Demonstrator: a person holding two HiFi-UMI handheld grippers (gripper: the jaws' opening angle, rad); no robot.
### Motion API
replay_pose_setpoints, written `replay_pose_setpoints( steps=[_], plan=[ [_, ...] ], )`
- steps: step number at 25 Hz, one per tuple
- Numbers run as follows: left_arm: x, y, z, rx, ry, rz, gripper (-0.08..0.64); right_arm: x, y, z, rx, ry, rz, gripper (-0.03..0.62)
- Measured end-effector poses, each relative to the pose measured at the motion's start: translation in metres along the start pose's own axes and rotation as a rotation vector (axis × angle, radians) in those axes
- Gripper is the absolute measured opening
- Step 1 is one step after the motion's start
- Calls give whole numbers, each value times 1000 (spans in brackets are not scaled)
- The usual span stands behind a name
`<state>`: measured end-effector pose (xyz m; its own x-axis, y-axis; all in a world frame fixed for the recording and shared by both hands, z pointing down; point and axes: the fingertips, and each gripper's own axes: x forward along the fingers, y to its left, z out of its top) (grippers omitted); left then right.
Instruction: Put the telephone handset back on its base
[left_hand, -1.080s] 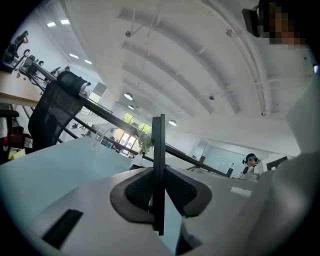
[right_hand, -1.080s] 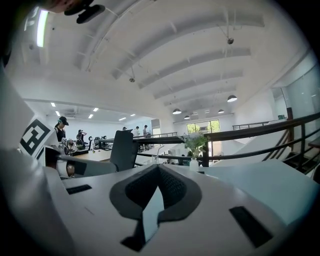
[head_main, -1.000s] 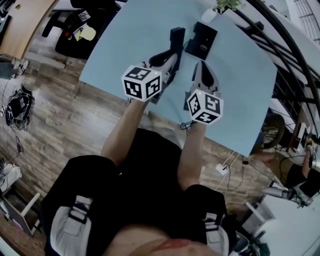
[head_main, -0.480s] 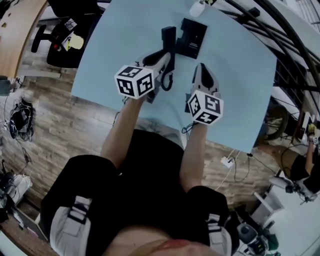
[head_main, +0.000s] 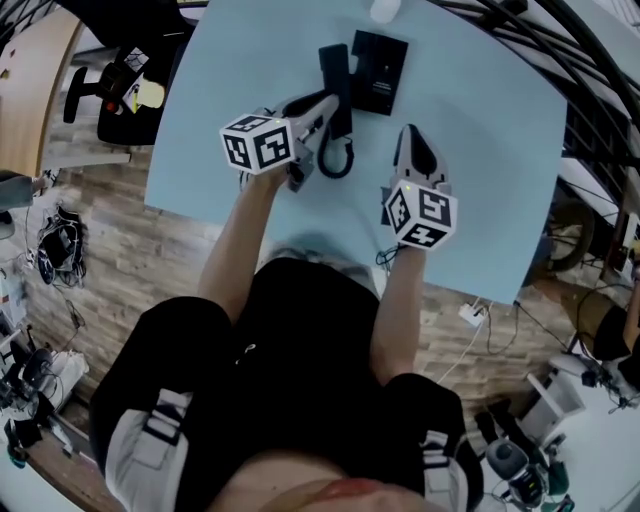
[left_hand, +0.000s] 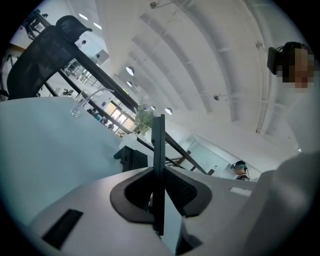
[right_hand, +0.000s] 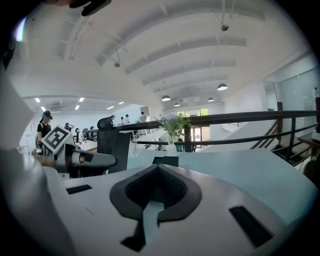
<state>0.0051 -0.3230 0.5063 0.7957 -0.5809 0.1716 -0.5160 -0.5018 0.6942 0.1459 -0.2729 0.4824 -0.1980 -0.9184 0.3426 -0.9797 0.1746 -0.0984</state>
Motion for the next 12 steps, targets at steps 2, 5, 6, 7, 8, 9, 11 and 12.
replay_pose_setpoints(
  steps=[2, 5, 6, 7, 8, 9, 11, 12],
  plan=[
    [9, 9, 0, -8, 18, -4, 66, 1, -9, 1, 2, 2, -9, -11],
    [22, 23, -1, -6, 60, -18, 66, 3, -17, 7, -7, 1, -15, -11],
    [27, 27, -2, -5, 76, -25, 66, 3, -19, 9, -12, 1, -16, -11],
    [32, 31, -3, -7, 91, -34, 66, 4, -21, 10, -16, 3, -17, -11],
    [37, 33, -3, -12, 102, -44, 66, 5, -24, 10, -19, 7, -20, -11],
    [41, 36, -3, -20, 111, -54, 66, 7, -27, 9, -20, 11, -24, -11],
    [50, 39, -3, -37, 121, -78, 66, 10, -32, 8, -19, 18, -31, -11],
    [55, 40, -3, -44, 126, -93, 66, 11, -34, 7, -18, 21, -33, -11]
  ],
)
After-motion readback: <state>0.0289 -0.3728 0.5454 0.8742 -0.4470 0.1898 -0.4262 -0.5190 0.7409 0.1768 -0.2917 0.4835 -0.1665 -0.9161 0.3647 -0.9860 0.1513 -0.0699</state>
